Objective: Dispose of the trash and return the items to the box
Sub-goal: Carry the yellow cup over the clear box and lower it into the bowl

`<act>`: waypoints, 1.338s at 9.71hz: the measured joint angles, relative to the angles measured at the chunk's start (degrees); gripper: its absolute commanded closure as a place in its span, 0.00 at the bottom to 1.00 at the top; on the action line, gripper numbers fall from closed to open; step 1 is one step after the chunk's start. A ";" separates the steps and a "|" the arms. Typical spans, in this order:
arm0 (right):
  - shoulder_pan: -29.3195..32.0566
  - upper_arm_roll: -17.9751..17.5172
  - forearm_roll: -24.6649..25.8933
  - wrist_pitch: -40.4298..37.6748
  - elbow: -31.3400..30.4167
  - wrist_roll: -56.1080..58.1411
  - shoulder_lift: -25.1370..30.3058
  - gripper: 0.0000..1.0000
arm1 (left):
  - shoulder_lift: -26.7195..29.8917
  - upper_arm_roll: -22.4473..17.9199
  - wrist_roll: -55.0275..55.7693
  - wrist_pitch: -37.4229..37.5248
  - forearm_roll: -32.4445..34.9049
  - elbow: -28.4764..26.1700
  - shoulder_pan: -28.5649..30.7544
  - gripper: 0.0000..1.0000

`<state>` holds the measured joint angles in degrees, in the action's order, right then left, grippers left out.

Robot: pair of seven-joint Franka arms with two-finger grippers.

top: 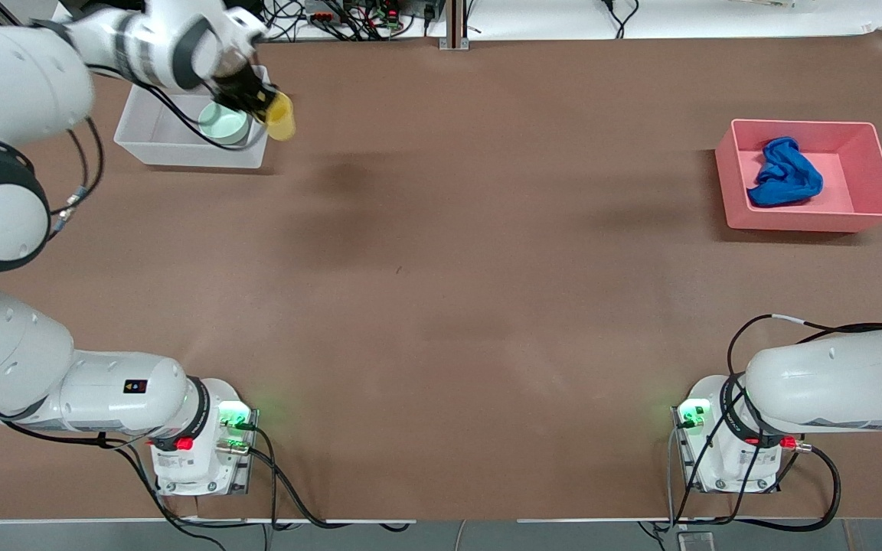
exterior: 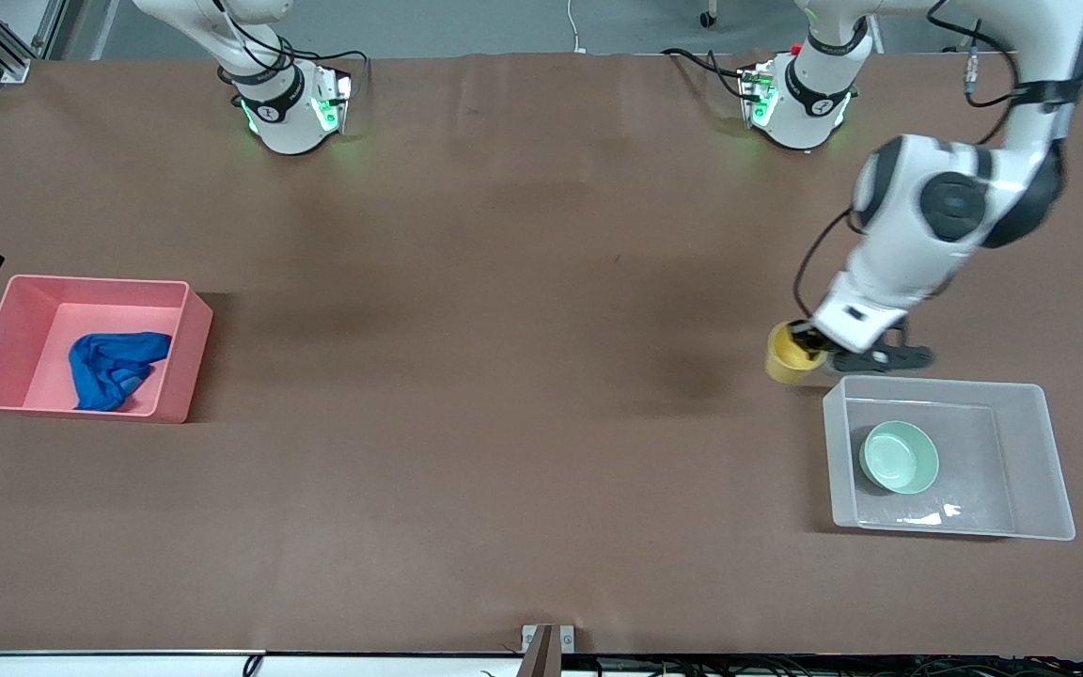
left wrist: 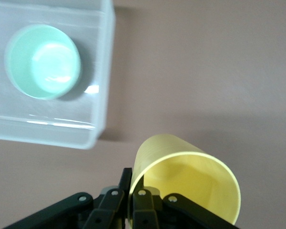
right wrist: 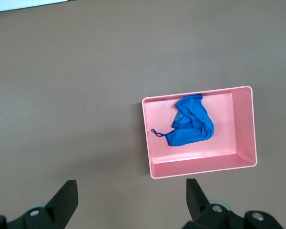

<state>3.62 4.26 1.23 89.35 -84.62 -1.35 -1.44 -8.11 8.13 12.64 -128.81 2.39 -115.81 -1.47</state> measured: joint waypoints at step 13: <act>0.56 0.13 0.00 -0.15 -0.12 2.14 -0.11 0.00 | -26.04 -17.29 -31.83 3.16 -13.18 22.97 2.95 1.00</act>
<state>4.18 4.39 1.23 89.21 -84.74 0.79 -1.55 -34.15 -9.16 -19.18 -125.65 -10.79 -92.84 1.47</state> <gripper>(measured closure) 0.000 0.965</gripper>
